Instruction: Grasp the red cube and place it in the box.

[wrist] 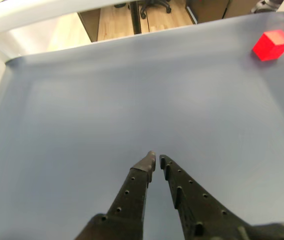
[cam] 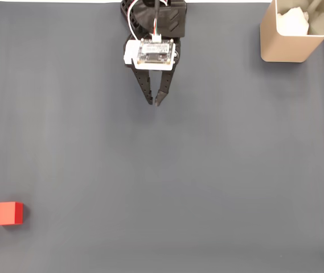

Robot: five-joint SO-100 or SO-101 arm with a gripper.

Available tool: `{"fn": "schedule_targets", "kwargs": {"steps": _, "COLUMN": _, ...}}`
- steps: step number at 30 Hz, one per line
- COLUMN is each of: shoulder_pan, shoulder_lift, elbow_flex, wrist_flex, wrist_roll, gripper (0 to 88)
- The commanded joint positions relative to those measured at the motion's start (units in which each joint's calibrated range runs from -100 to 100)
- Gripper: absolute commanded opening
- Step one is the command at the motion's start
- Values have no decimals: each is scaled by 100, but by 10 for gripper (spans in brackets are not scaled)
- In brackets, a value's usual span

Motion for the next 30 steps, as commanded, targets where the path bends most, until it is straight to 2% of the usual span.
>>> {"fn": "schedule_targets", "kwargs": {"steps": 1, "shoulder_pan": -77, "shoulder_lift": 491, "elbow_flex": -907, "wrist_flex": -253, "wrist_roll": -54, "gripper": 2}}
{"fn": "schedule_targets", "kwargs": {"steps": 16, "shoulder_pan": 93, "shoulder_lift": 2839, "elbow_flex": -4037, "wrist_flex": -122, "wrist_roll": -103, "gripper": 2}}
{"fn": "schedule_targets", "kwargs": {"steps": 30, "shoulder_pan": 1059, "shoulder_lift": 4962, "elbow_flex": -6427, "wrist_flex": 370, "wrist_roll": 29, "gripper": 2}}
